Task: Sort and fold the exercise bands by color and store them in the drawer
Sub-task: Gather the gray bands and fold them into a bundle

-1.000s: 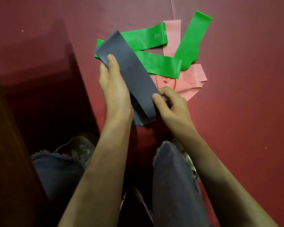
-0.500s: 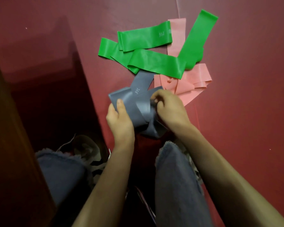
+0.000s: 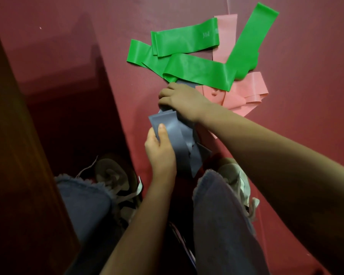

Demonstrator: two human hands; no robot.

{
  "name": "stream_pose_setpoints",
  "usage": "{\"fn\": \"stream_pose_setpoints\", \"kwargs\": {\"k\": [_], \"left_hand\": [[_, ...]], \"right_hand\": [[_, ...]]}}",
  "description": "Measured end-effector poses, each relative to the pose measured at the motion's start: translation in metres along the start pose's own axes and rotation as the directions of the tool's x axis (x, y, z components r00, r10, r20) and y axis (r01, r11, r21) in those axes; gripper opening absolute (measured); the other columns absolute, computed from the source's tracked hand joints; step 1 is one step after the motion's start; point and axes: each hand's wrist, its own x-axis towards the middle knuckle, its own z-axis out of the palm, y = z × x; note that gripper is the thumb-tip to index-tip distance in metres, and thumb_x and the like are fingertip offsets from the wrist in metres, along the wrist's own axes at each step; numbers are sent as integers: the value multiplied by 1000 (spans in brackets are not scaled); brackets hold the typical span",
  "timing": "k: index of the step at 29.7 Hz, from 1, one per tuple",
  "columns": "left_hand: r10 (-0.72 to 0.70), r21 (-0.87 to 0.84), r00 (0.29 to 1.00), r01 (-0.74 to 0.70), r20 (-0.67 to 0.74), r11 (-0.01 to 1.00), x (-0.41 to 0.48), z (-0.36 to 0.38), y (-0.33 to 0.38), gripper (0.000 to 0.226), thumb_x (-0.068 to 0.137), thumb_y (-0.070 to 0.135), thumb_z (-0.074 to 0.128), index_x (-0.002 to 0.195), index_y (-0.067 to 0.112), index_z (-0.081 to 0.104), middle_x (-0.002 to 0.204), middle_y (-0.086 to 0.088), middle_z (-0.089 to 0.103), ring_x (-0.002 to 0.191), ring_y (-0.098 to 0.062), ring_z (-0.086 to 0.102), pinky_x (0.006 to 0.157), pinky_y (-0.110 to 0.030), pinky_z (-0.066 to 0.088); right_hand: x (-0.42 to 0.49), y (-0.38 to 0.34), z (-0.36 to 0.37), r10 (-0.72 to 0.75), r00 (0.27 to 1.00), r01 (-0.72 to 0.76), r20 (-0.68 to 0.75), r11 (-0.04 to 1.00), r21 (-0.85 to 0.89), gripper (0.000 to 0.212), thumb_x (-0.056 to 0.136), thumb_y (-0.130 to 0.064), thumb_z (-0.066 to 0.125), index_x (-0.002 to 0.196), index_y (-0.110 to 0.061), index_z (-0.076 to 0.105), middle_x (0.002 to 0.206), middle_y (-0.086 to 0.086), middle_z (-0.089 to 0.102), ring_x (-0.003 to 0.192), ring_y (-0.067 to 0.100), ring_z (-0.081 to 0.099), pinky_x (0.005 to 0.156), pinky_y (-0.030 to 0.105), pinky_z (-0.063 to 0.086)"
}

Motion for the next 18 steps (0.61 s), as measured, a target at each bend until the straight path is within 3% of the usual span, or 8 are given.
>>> {"fn": "stream_pose_setpoints", "kwargs": {"k": [3, 6, 9, 11, 13, 15, 18], "left_hand": [[-4, -15, 1000, 4, 5, 1000, -2, 4, 4, 16, 95, 13, 42, 84, 15, 53, 68, 7, 53, 52, 7, 47, 62, -21, 42], [6, -49, 1000, -6, 2, 999, 0, 7, 9, 27, 95, 11, 41, 70, 21, 48, 64, 5, 49, 49, 6, 43, 57, -17, 39], [19, -77, 1000, -19, -4, 997, 2, 10, 13, 30, 95, 11, 41, 67, 22, 46, 63, 6, 47, 48, 6, 42, 55, -16, 38], [25, -76, 1000, -26, -12, 997, 3, 12, 17, 30, 95, 11, 42, 67, 22, 46, 63, 7, 48, 48, 7, 43, 55, -15, 38], [33, -70, 998, -36, -50, 997, 6, 13, 18, 30, 95, 12, 42, 67, 23, 45, 64, 7, 49, 49, 7, 44, 58, -17, 39], [25, -83, 993, -35, -117, 996, 10, 13, 17, 29, 94, 17, 43, 66, 23, 45, 64, 7, 49, 56, 2, 47, 65, -26, 41], [-49, -136, 977, 21, -206, 991, 16, 12, 14, 30, 94, 17, 42, 65, 23, 46, 64, 4, 50, 71, -19, 49, 71, -35, 42]], "right_hand": [[-6, 2, -5, -72, 996, 82, 59, 981, -178, 41, 85, -13, 32, 115, -11, 59, 116, 10, 56, 111, 26, 48, 88, 35, 36], [-5, 2, -12, 4, 997, 28, 83, 921, -390, 46, 62, -24, 24, 67, -26, 70, 69, -10, 63, 71, 10, 62, 62, 17, 40], [0, 11, -6, -30, 996, 63, 88, 913, -403, 32, 62, -32, 35, 52, -26, 66, 60, -12, 58, 64, 7, 60, 60, 19, 39], [-3, 9, -10, -41, 998, 51, 36, 949, -310, 29, 66, -27, 38, 56, -21, 64, 64, -6, 60, 66, 16, 62, 64, 23, 42], [-11, 4, -15, -50, 991, 34, -124, 991, -132, 27, 70, -21, 37, 66, -9, 61, 69, 9, 62, 72, 26, 62, 68, 30, 47], [-21, 3, -22, 96, 949, -78, -299, 994, 72, 35, 76, -26, 32, 80, -2, 57, 78, 22, 62, 80, 36, 58, 73, 39, 40], [-41, 8, -36, 336, 832, -185, -441, 918, 351, 44, 75, -34, 29, 91, -4, 57, 85, 25, 63, 82, 40, 56, 75, 41, 37]]}}
